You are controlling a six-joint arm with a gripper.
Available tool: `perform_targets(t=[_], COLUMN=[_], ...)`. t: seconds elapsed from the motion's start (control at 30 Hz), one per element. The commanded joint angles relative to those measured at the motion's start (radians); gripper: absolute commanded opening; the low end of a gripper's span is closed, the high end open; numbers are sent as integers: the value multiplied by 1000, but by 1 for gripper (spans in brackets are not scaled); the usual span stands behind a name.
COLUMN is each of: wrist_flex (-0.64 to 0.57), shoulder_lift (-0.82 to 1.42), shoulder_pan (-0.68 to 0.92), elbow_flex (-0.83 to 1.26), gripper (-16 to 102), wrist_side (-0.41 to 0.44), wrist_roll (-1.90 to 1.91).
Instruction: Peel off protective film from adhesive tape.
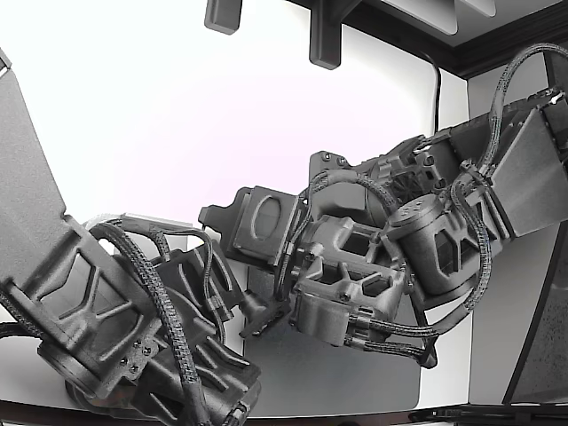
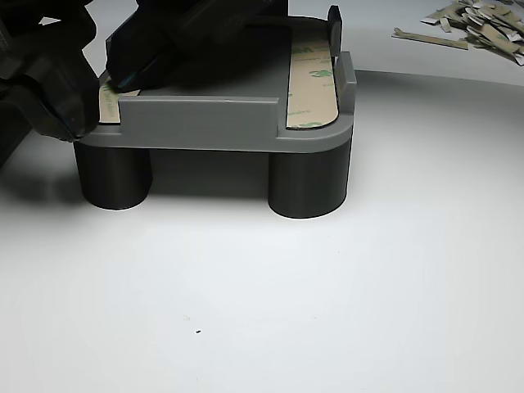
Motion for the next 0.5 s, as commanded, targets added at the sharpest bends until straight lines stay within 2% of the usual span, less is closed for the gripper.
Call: perform_targets(t=[0.0, 0.47], wrist_flex=[-3, 3], shoulder_lift=[15, 3], shoulder_pan=[-11, -11], elbow_flex=[-20, -32], gripper=[-11, -11], wrist_side=[5, 5], wrist_roll=[-2, -2])
